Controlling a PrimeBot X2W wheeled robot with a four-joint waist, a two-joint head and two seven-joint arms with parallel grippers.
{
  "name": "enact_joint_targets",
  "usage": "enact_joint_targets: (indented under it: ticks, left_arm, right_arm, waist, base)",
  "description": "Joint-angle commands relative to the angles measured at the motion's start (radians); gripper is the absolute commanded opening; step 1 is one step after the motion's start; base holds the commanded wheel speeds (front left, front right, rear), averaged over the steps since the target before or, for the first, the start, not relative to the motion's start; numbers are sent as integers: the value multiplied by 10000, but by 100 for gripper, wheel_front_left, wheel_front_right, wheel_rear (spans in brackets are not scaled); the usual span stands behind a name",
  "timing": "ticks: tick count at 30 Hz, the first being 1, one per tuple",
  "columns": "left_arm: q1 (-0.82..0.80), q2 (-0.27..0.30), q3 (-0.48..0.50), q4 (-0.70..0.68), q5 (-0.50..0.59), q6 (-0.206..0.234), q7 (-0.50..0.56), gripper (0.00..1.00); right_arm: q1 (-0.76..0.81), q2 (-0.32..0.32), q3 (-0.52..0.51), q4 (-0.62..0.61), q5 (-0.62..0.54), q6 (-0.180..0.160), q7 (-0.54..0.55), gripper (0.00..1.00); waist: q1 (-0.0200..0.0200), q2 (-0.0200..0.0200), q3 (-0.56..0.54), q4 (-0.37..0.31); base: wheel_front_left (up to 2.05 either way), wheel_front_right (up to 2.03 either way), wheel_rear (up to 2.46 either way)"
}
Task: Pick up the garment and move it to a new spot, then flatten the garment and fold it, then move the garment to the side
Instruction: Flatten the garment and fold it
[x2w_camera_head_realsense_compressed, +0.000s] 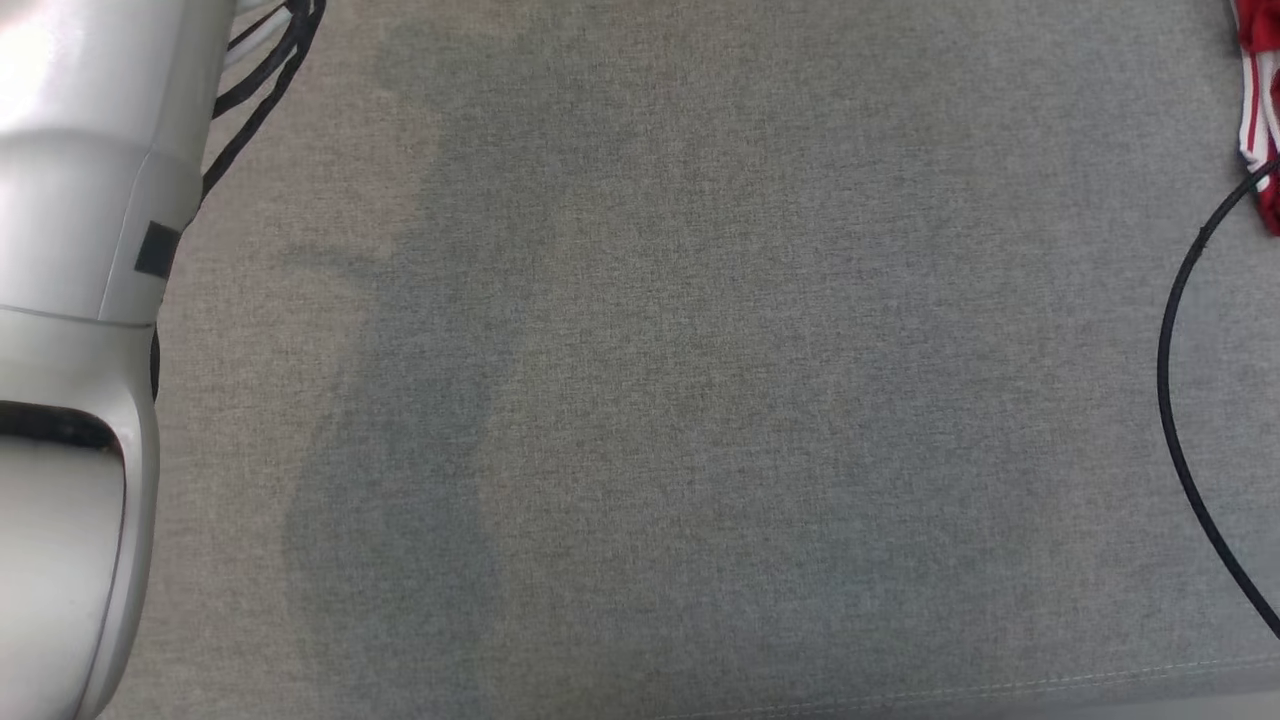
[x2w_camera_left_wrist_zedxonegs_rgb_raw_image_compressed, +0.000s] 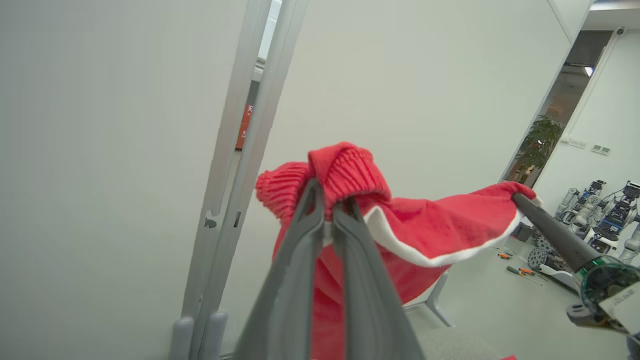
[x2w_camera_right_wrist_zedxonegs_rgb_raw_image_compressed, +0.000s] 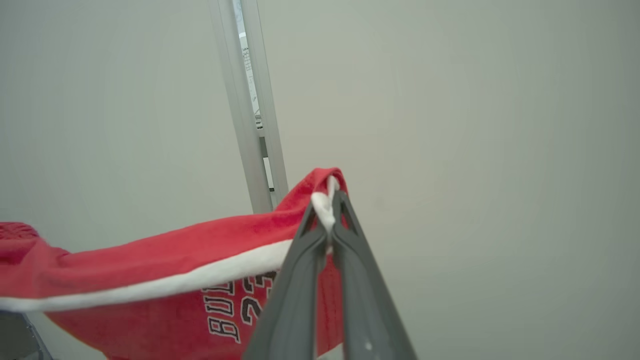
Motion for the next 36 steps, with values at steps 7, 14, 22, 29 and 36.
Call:
enact_joint_targets:
  ticks: [7,14,22,29,36]
  left_arm:
    - [1466,109,-833,537,-584,1,-548,0]
    - [4329,348,-1801,-93,-1089,1,-1488,0]
    - [7808,415,-2421,-957,-857,1,-1816,0]
    - [10531,737,-2732,-1789,493,182,-1810,0]
    - [12477,805,-2884,-2956,799,523,-1811,0]
  right_arm:
    - [1239,100,833,470,737,-3,-442,0]
    - [4091,-256,1653,-360,1452,-3,-690,0]
    - [8252,-876,1210,-2142,1946,-3,-685,0]
    - [11665,-872,66,-3408,1866,-5,-686,0]
    - [14520,-548,-1132,-4450,1388,-11,-687,0]
  waist:
    - [-2,0,449,-278]
    - [-2,0,-232,-262]
    - [-2,0,-1671,-183]
    - [-2,0,-2797,-229]
    - [-2,0,-3631,-165]
  base:
    - [0,0,0]
    - [0,0,0]
    - [0,0,0]
    - [0,0,0]
    - [0,0,0]
